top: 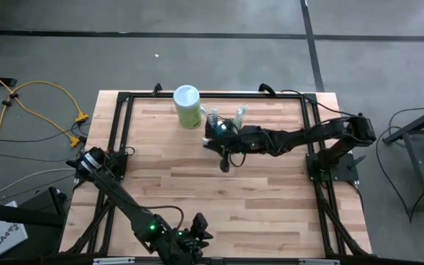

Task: Pick & Place toothbrushing station
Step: Put the blue toothbrush into the mesh organizer

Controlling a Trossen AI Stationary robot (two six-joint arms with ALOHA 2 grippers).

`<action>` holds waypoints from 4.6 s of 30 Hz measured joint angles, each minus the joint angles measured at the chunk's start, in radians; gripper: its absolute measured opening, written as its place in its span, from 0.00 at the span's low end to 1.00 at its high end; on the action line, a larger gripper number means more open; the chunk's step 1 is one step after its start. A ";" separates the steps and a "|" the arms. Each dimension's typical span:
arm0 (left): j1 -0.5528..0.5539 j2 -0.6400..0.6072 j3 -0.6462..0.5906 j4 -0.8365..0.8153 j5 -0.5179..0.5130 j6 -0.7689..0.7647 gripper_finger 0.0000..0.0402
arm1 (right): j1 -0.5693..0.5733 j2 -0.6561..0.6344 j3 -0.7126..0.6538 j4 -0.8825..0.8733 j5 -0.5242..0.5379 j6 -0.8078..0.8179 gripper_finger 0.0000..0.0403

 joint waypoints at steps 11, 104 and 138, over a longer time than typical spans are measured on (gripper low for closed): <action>-0.035 0.000 0.000 -0.078 -0.022 -0.191 0.34 | -0.105 0.000 0.000 0.033 0.069 -0.165 0.03; -0.062 0.000 0.000 -0.142 -0.020 -0.274 0.34 | -0.356 0.219 0.000 0.131 -0.108 -0.092 0.12; -0.062 0.000 0.000 -0.142 -0.020 -0.273 0.34 | -0.345 0.220 0.000 0.112 -0.106 -0.105 0.25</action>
